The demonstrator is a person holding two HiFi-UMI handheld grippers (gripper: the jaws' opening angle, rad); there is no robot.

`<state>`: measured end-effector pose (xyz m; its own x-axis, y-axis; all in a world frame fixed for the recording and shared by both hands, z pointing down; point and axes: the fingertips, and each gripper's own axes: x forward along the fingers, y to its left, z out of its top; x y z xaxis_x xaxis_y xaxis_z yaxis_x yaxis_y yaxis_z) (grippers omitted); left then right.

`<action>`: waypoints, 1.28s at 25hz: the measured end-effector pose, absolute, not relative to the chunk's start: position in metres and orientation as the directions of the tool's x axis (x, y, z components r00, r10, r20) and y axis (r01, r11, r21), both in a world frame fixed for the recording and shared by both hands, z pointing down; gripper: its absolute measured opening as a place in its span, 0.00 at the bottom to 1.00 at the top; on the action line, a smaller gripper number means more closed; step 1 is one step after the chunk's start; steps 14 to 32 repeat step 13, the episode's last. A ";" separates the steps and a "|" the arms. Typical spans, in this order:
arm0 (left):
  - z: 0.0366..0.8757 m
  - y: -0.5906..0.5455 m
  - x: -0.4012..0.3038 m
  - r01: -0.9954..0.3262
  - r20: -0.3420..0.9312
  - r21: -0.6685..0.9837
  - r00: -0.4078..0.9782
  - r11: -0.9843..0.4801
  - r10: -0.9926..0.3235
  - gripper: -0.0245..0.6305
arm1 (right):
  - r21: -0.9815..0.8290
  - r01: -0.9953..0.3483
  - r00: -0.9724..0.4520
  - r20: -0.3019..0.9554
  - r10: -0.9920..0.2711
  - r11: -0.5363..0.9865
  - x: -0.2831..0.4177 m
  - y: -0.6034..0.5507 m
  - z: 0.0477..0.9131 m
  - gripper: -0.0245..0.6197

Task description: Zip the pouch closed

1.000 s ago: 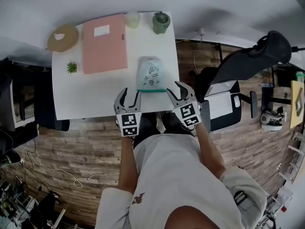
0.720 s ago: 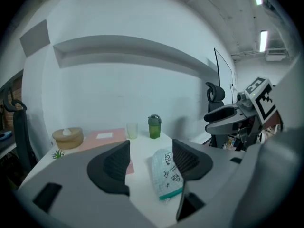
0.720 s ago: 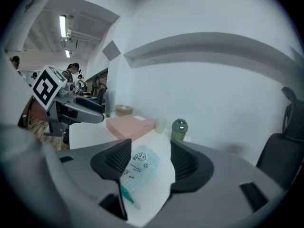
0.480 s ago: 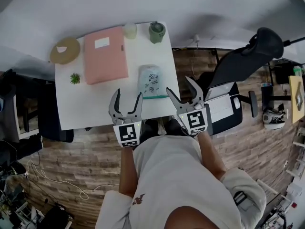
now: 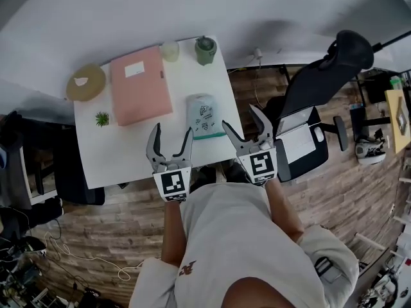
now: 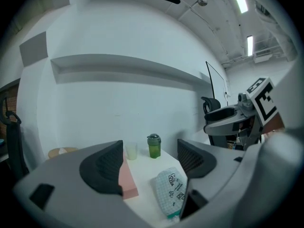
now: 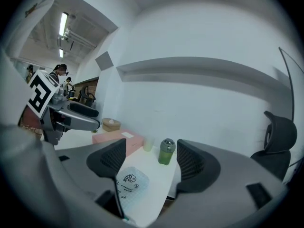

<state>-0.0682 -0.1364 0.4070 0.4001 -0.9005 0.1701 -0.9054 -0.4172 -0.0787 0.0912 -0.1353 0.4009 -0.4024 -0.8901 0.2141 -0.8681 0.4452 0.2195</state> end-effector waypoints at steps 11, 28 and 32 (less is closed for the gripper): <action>0.410 -0.156 -0.074 -0.882 0.175 -0.105 0.438 -0.459 -0.882 0.56 | 0.232 -0.898 -0.321 0.238 -0.917 0.375 0.091 -0.140 0.408 0.54; 0.412 -0.160 -0.076 -0.881 0.176 -0.104 0.441 -0.462 -0.880 0.56 | 0.236 -0.900 -0.311 0.239 -0.920 0.366 0.090 -0.143 0.409 0.54; 0.412 -0.160 -0.076 -0.881 0.176 -0.104 0.441 -0.462 -0.880 0.56 | 0.236 -0.900 -0.311 0.239 -0.920 0.366 0.090 -0.143 0.409 0.54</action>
